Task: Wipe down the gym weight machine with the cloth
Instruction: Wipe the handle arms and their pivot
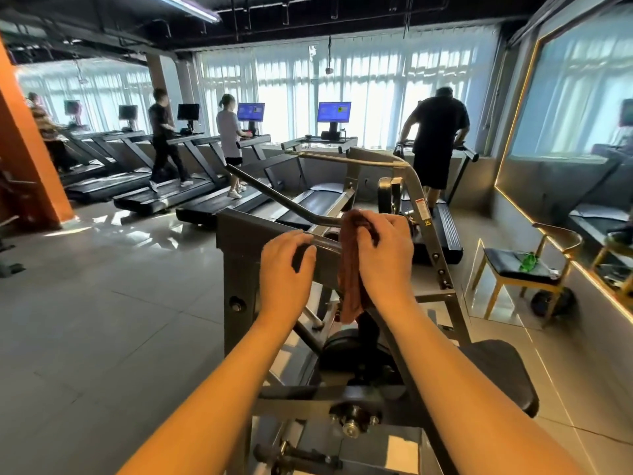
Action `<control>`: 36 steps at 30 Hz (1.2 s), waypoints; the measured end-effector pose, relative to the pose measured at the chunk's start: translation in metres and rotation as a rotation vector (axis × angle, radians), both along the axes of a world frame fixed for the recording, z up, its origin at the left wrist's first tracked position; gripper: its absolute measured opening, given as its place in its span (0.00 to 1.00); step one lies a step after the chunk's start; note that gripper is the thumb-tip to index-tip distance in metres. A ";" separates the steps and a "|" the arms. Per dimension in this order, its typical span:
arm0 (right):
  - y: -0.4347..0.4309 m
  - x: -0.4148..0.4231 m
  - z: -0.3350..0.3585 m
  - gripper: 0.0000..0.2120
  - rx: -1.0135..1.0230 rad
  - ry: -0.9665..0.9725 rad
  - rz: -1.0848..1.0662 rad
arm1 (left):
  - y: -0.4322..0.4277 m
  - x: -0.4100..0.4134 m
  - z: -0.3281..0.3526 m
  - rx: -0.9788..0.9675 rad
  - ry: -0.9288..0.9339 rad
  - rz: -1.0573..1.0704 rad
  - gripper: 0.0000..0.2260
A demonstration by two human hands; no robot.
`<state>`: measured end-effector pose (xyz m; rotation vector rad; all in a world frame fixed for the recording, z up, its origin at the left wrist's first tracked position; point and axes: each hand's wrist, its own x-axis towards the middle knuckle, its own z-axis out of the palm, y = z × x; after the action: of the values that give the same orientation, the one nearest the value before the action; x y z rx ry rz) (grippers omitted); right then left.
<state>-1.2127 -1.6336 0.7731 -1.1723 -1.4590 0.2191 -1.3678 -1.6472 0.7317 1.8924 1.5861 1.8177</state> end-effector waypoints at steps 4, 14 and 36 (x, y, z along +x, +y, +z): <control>0.018 -0.040 -0.010 0.17 -0.005 -0.454 0.151 | 0.022 -0.013 -0.023 -0.024 0.195 0.014 0.17; 0.000 -0.003 -0.024 0.17 -0.236 -0.463 -0.177 | 0.017 -0.016 -0.050 -0.079 0.272 -0.054 0.22; 0.018 -0.091 -0.013 0.19 -0.014 -0.664 -0.038 | 0.025 -0.054 -0.030 -0.081 0.236 -0.106 0.22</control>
<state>-1.3034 -1.6152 0.7605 -1.3518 -2.0041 -0.2122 -1.4214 -1.6219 0.7017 2.1740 1.5631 1.5126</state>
